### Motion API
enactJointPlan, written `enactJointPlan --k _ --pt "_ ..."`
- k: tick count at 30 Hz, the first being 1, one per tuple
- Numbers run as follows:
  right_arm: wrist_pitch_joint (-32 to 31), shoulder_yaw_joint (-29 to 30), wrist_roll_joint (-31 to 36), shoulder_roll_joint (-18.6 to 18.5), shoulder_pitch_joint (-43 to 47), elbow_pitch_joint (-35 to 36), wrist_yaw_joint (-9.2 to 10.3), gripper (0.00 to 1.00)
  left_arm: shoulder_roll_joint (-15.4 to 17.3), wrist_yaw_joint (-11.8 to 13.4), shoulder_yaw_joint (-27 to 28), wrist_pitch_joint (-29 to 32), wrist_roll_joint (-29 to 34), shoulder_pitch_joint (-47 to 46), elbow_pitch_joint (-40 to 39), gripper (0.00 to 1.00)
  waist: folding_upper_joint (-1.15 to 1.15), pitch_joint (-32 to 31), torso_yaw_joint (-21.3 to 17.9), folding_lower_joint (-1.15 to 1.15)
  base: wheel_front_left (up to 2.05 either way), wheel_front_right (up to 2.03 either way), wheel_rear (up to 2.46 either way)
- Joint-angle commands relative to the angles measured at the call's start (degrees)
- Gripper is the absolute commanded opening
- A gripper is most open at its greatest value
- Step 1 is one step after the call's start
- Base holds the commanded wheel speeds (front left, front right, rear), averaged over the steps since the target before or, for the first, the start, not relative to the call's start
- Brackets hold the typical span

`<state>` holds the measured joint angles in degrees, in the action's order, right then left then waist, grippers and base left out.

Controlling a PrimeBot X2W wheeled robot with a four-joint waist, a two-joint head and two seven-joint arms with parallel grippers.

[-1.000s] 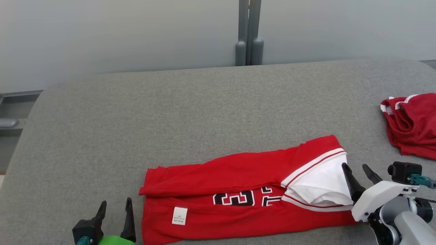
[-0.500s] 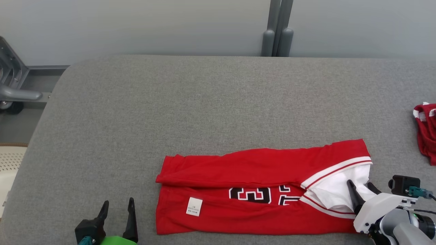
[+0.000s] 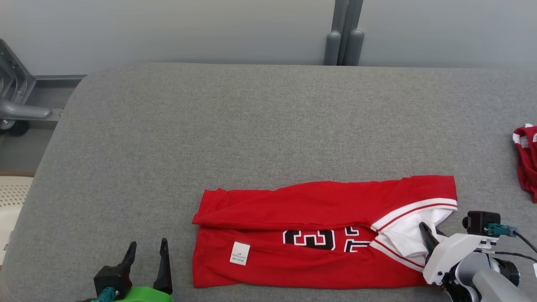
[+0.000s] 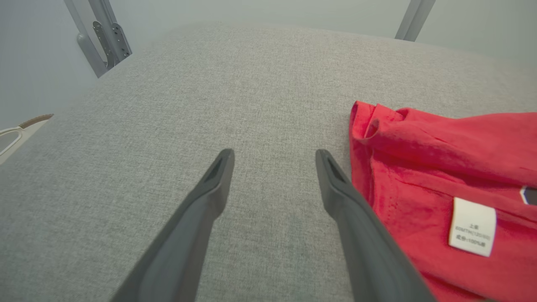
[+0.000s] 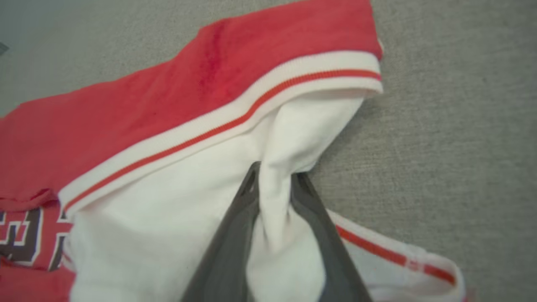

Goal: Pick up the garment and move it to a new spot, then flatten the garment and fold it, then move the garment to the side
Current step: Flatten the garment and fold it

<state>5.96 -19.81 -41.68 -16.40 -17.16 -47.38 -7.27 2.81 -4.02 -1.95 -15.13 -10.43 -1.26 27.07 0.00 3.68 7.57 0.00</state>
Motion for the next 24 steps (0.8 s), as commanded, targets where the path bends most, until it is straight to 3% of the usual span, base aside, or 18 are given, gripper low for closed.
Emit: enactJointPlan --k 1,10,24 --pt "-1.4 -1.7 -0.9 1.0 1.2 -0.9 -0.25 0.0 0.2 0.3 -0.1 0.1 -0.3 -0.8 -0.2 1.0 0.0 -0.1 0.1 0.0 0.0 0.0 0.0" --pt "3.7 -0.6 -2.9 -3.5 -2.5 -3.8 -0.1 0.0 0.2 0.0 -1.2 0.1 -0.6 -1.1 -1.7 1.0 0.0 -0.5 -0.4 0.0 0.0 0.0 0.0" --pt "6.6 -1.7 -0.4 -6.6 -6.8 -5.1 -0.15 0.0 0.2 0.6 -3.4 0.1 -2.3 -0.1 -2.1 1.0 0.0 -1.7 -3.4 0.0 0.0 0.0 0.0"
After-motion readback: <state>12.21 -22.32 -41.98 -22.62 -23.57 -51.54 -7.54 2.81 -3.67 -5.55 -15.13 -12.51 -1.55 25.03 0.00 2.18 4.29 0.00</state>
